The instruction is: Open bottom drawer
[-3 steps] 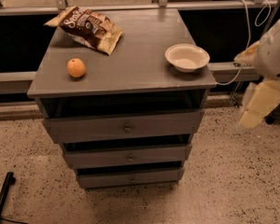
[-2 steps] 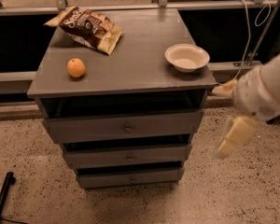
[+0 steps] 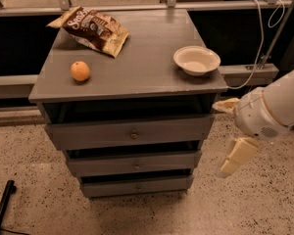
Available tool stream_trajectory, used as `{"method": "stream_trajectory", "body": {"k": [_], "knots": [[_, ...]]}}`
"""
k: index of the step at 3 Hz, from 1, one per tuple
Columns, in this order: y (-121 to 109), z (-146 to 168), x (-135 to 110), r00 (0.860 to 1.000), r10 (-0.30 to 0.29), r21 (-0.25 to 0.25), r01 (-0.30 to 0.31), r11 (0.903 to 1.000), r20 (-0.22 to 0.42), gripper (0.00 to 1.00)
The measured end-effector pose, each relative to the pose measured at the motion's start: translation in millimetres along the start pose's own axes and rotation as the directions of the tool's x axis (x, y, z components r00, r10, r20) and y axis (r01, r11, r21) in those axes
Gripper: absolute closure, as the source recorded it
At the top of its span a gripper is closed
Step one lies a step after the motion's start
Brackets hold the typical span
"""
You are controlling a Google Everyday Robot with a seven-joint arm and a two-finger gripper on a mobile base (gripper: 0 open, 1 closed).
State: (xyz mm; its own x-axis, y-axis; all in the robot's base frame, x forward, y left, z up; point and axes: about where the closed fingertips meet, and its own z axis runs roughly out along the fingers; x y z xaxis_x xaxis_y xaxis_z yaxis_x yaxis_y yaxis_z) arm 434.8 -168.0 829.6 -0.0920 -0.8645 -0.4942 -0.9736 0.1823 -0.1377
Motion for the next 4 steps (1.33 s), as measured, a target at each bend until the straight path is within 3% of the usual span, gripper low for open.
{"method": "stream_trajectory", "body": {"k": [1, 2, 3, 4], "knots": [[16, 51, 5, 0.994, -0.059, -0.014, 0.061, 0.9980, 0.095, 0.00], [14, 103, 10, 0.969, -0.174, 0.063, 0.166, 0.9842, 0.177, 0.00], [-4, 108, 4, 0.952, -0.251, 0.139, 0.228, 0.9635, 0.175, 0.00], [-4, 107, 4, 0.953, -0.250, 0.139, 0.227, 0.9638, 0.173, 0.00]]}}
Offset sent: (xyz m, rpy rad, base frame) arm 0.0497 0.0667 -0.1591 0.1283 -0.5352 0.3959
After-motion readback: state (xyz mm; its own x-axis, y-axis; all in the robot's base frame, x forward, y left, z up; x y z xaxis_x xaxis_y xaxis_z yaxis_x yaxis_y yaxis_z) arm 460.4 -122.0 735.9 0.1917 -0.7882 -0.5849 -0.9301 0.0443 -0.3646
